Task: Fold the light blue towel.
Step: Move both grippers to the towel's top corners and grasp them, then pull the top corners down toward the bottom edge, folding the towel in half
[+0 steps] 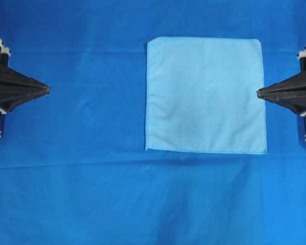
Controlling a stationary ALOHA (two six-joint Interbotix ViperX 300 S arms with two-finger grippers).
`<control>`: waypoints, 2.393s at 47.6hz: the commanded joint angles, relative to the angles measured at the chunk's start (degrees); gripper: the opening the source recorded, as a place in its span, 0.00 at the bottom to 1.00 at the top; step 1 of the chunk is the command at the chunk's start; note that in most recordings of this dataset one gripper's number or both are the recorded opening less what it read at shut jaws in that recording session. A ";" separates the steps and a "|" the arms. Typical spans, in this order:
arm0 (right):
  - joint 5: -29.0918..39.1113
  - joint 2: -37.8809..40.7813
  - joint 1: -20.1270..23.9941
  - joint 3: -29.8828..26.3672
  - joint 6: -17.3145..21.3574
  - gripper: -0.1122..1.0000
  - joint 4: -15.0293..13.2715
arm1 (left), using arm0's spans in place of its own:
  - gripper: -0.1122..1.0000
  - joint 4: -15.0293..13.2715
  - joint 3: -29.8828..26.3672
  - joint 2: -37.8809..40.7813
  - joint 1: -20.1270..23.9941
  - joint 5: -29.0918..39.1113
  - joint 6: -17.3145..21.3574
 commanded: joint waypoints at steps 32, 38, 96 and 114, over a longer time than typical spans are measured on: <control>22.68 0.00 -16.70 -4.04 0.62 0.13 0.18 | 0.20 -1.23 -10.37 30.67 13.01 -9.58 -0.97; 25.22 2.11 -23.91 -3.34 0.53 0.45 -0.09 | 0.53 -1.23 -15.12 38.94 15.82 -8.79 -0.88; 9.84 48.43 -48.87 -4.92 -0.53 0.53 -5.19 | 0.64 -1.23 -39.46 78.66 27.16 -2.11 0.53; 9.93 48.52 -48.87 -4.57 -0.53 0.12 -6.77 | 0.11 -0.97 -39.02 78.57 25.49 -1.41 0.62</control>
